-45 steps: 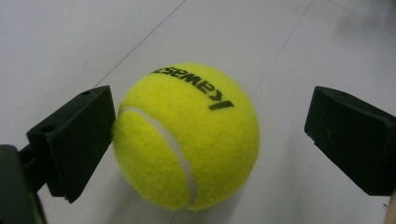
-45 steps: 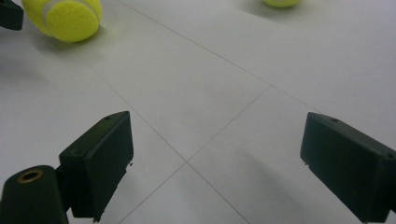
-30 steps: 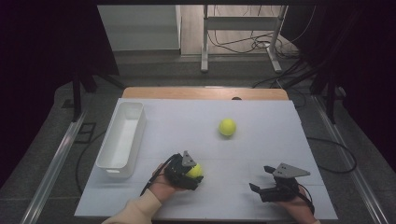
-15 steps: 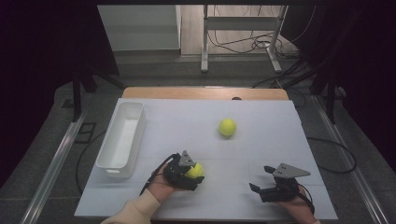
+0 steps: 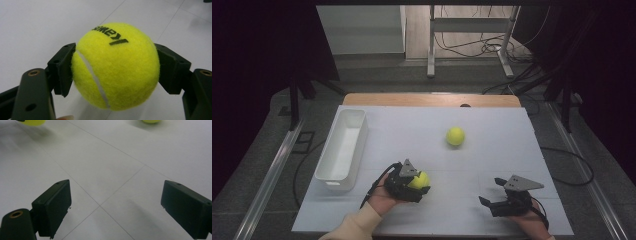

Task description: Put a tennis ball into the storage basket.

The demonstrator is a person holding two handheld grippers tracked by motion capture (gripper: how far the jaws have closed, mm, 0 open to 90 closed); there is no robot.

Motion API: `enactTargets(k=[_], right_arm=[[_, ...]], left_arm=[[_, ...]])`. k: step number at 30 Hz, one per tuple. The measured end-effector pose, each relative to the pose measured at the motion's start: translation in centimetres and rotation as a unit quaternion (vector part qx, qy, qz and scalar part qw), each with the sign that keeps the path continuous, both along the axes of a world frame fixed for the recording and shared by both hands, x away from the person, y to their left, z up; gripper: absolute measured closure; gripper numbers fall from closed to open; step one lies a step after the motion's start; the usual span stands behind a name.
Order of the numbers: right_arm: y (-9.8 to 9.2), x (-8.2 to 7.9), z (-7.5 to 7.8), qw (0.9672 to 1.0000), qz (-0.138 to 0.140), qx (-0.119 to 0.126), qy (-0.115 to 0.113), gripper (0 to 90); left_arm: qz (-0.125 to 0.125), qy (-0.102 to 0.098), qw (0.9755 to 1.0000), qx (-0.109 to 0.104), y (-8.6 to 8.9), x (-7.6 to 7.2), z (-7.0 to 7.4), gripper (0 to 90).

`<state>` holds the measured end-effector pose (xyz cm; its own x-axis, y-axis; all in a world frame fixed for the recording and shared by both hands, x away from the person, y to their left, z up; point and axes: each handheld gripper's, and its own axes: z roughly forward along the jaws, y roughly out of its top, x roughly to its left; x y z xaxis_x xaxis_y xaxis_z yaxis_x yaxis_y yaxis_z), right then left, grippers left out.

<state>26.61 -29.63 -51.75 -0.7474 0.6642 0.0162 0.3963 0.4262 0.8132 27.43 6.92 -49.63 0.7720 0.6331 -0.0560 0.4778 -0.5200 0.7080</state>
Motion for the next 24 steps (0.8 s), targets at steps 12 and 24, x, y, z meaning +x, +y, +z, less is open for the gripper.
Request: enactTargets(k=[12, 24], right_arm=[[0.0, 0.0, 0.0, 1.0000, -0.001, -0.007, 0.001, 10.0], [0.1, 0.0, 0.0, 1.0000, 0.001, -0.005, 0.001, 10.0]], left_arm=[[0.005, -0.014, 0.9997, -0.017, 0.6, -0.2, 1.3, 26.1], [0.014, -0.028, 0.9989, -0.033, 1.6, -0.1, 2.9, 26.1]])
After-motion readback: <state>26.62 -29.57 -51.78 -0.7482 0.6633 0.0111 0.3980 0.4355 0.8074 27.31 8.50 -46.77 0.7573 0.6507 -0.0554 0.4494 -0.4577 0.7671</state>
